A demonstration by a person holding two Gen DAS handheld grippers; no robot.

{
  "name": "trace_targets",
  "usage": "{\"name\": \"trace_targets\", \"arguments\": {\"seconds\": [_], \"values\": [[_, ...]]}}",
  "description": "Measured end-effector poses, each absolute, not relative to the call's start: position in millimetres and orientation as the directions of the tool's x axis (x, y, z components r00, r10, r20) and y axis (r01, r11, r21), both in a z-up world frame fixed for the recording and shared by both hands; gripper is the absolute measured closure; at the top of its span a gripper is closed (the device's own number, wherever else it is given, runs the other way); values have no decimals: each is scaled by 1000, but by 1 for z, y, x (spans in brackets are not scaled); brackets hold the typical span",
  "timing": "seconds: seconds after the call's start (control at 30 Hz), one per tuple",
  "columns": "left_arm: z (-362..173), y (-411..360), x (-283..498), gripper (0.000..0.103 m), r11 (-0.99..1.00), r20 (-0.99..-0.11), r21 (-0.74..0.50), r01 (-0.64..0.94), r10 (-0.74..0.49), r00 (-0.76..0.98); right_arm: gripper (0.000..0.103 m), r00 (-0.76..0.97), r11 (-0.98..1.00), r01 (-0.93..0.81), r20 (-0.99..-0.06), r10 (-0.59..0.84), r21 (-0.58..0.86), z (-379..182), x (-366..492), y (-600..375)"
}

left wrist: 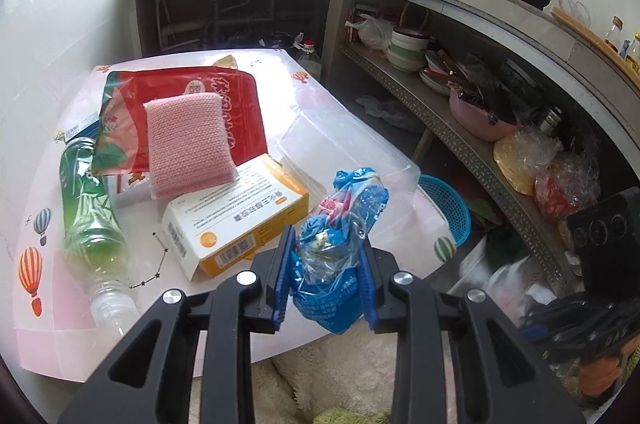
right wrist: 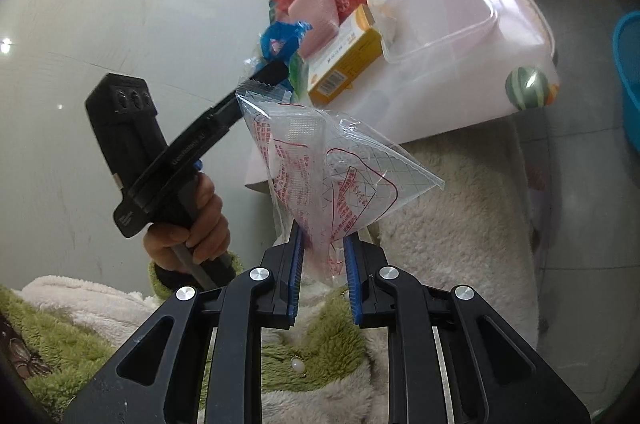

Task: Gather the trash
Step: 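Lift the blue wrapper with the left gripper while the right gripper lifts the red-print bag, then open both grippers over the blue wastebasket to drop the wrapper and bag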

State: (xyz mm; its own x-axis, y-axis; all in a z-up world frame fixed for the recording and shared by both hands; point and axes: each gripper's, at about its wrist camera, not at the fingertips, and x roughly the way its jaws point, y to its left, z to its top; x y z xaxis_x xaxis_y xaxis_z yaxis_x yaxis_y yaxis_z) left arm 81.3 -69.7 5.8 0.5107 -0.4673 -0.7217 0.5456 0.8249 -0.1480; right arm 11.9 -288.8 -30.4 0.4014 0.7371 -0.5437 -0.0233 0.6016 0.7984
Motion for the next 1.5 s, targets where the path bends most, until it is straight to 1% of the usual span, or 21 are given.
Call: {"name": "trace_targets", "arguments": {"seconds": [0.07,0.13,0.23,0.37,0.43,0.47,0.53,0.6,0.7,0.83,0.87,0.93,0.97,1.0,1.03,1.1,1.17,1.43,1.5], "values": [[9,-75,83,75,812,-720,-166,559,-487,495,85,489,605,0,-528,694,796,-21,2,-318],[16,-87,85,75,792,-713,-183,582,-515,476,85,583,627,58,-537,610,777,-15,-8,-349],[27,-119,90,75,744,-708,-214,633,-564,424,85,676,651,220,-595,435,727,-20,-23,-393],[37,-182,100,75,667,-723,-225,710,-603,337,84,686,652,452,-704,182,609,-39,-36,-434],[36,-219,108,75,614,-738,-253,748,-622,261,84,676,619,523,-728,117,586,-54,-38,-448],[32,-240,114,75,593,-758,-270,759,-617,213,84,671,603,552,-736,89,576,-62,-38,-454],[22,-280,123,75,568,-798,-260,781,-581,158,84,644,586,607,-764,32,536,-78,-32,-465],[6,-325,132,75,546,-843,-226,807,-525,120,84,629,562,637,-778,17,527,-94,-23,-478],[-23,-376,147,75,534,-895,-212,818,-442,56,84,592,533,681,-806,1,501,-118,-8,-501],[-66,-438,167,73,553,-947,-119,825,-314,74,83,563,490,724,-826,-15,485,-136,3,-530],[-74,-452,173,73,561,-950,-115,820,-303,74,80,561,477,734,-828,-22,484,-141,8,-536],[-86,-476,181,66,570,-950,-114,814,-301,78,77,561,451,747,-827,-34,489,-153,19,-550],[-89,-483,184,52,574,-950,-112,811,-303,83,67,560,444,752,-827,-40,488,-162,24,-556],[-93,-492,188,41,582,-947,-106,806,-307,97,54,544,433,769,-837,-59,470,-169,28,-562],[-94,-498,189,39,587,-943,-101,803,-313,110,50,522,423,789,-849,-80,445,-175,30,-566],[-97,-508,191,29,593,-941,-79,802,-309,136,49,488,411,813,-868,-96,412,-181,31,-569],[-97,-509,192,27,595,-941,-64,801,-303,150,49,488,394,819,-868,-95,417,-182,25,-569],[-60,-479,175,24,539,-894,-70,839,-407,187,45,500,432,808,-853,-147,399,-173,8,-554],[-47,-467,169,24,517,-879,-96,851,-445,171,40,504,453,803,-846,-172,386,-162,5,-545]]}}
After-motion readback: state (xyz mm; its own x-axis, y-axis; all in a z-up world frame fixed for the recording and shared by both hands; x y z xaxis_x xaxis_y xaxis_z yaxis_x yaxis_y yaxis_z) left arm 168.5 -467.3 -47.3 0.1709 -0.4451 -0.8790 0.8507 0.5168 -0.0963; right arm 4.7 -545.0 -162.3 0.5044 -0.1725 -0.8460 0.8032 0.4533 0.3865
